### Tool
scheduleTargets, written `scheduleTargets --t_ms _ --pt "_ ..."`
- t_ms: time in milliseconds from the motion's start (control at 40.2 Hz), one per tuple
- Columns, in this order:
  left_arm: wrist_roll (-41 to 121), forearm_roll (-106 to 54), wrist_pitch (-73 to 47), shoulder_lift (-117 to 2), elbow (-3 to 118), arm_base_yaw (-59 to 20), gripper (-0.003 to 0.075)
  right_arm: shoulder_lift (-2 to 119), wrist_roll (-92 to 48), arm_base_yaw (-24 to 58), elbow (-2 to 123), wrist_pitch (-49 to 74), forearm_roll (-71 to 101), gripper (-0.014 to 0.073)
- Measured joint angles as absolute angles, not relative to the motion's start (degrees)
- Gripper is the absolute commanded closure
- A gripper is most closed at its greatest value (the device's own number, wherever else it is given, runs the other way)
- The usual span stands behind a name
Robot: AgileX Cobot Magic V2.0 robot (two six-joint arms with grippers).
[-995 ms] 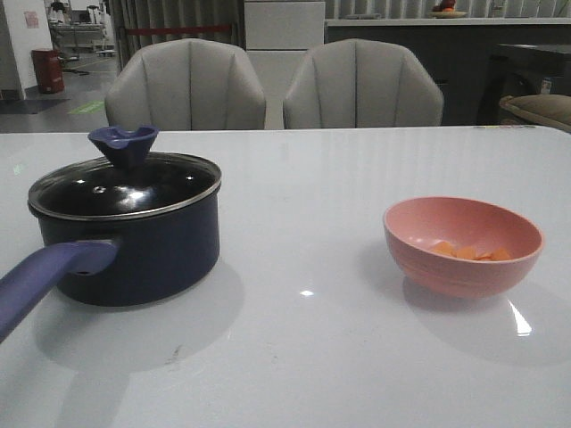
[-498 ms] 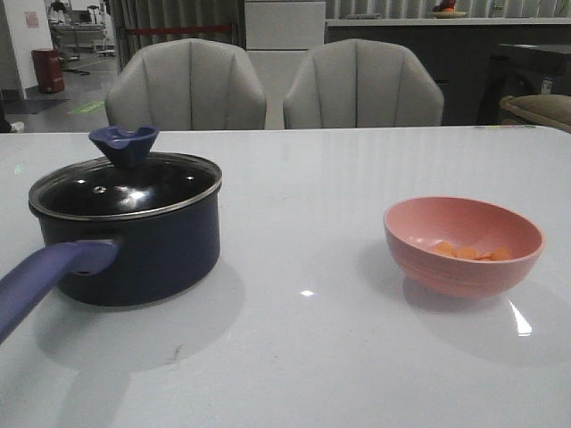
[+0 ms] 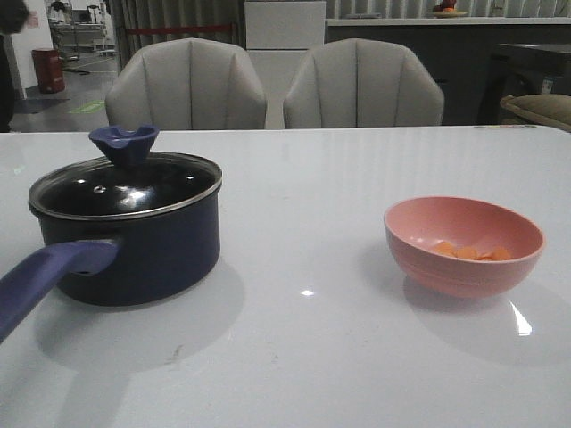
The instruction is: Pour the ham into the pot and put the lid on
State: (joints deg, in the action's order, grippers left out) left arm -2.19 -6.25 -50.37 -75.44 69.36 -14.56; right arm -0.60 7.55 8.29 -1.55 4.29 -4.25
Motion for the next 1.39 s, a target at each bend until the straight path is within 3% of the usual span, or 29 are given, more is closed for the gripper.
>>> scheduleTargets --t_ms 149,697,1294,1393 --pt "-3.4 -6.2 -53.1 -83.0 75.2 -17.8 0.0124 -0.6 7.5 8.3 -1.6 4.4 -4.3 0.0445" --pt "-14.3 -3.2 -59.7 -101.2 89.5 -22.4 0.0122 -0.6 7.5 8.3 -1.6 4.4 -4.3 0.0445" --pt "-17.9 -2.5 -60.1 -106.8 91.5 -22.4 0.014 -0.6 7.5 8.3 -1.6 4.4 -4.3 0.0445" --pt "-17.9 -2.1 -60.1 -106.9 91.5 -22.4 0.0199 -0.6 7.5 8.3 -1.6 4.4 -4.3 0.0445"
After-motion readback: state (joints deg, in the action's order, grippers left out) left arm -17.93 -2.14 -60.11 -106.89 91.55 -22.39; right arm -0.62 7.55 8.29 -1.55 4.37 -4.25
